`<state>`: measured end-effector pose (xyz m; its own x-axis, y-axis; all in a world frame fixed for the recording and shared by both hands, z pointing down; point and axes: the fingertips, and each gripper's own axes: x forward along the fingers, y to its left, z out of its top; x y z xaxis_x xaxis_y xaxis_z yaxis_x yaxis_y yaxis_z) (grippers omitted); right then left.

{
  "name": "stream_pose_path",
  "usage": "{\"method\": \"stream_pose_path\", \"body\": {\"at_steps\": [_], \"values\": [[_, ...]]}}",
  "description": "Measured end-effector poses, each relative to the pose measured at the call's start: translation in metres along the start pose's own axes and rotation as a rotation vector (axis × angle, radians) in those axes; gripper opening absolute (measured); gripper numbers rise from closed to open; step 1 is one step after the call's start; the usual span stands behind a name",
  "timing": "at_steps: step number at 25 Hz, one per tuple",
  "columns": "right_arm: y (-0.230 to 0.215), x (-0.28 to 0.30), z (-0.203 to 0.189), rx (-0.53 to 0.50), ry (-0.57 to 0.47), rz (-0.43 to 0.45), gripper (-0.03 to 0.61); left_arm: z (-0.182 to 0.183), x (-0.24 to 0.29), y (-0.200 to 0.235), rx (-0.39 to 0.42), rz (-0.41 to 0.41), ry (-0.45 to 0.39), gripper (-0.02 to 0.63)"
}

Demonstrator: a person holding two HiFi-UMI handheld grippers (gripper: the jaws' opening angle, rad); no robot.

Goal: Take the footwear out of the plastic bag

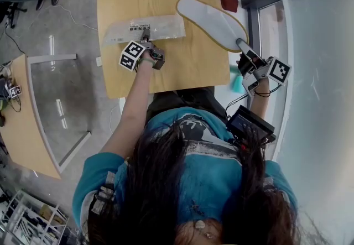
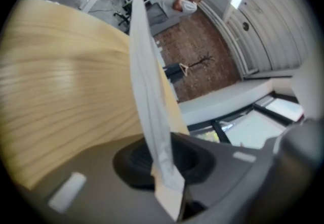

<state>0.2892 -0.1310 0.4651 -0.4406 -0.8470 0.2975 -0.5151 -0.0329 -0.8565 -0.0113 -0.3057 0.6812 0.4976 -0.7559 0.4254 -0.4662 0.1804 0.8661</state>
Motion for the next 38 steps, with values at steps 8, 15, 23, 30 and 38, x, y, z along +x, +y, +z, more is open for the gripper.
{"method": "stream_pose_path", "body": {"at_steps": [8, 15, 23, 30, 38], "values": [[0.032, 0.048, -0.003, 0.046, 0.031, 0.144, 0.080, -0.034, 0.004, -0.027, -0.177, -0.084, 0.189, 0.348], [0.051, 0.111, -0.038, 0.179, 0.131, 0.279, 0.080, -0.052, -0.029, -0.022, -0.327, -0.049, 0.251, 0.348], [-0.014, 0.153, -0.120, 0.468, 0.253, 0.151, 0.080, -0.044, -0.042, -0.001, -0.470, -0.077, 0.191, 0.345], [-0.067, 0.155, -0.171, 0.590, 0.264, -0.024, 0.080, -0.024, -0.044, 0.007, -0.607, -0.134, 0.117, 0.339], [-0.097, 0.163, -0.196, 0.419, 0.310, -0.210, 0.083, -0.023, -0.048, 0.010, -0.616, -0.079, 0.159, 0.356]]}}
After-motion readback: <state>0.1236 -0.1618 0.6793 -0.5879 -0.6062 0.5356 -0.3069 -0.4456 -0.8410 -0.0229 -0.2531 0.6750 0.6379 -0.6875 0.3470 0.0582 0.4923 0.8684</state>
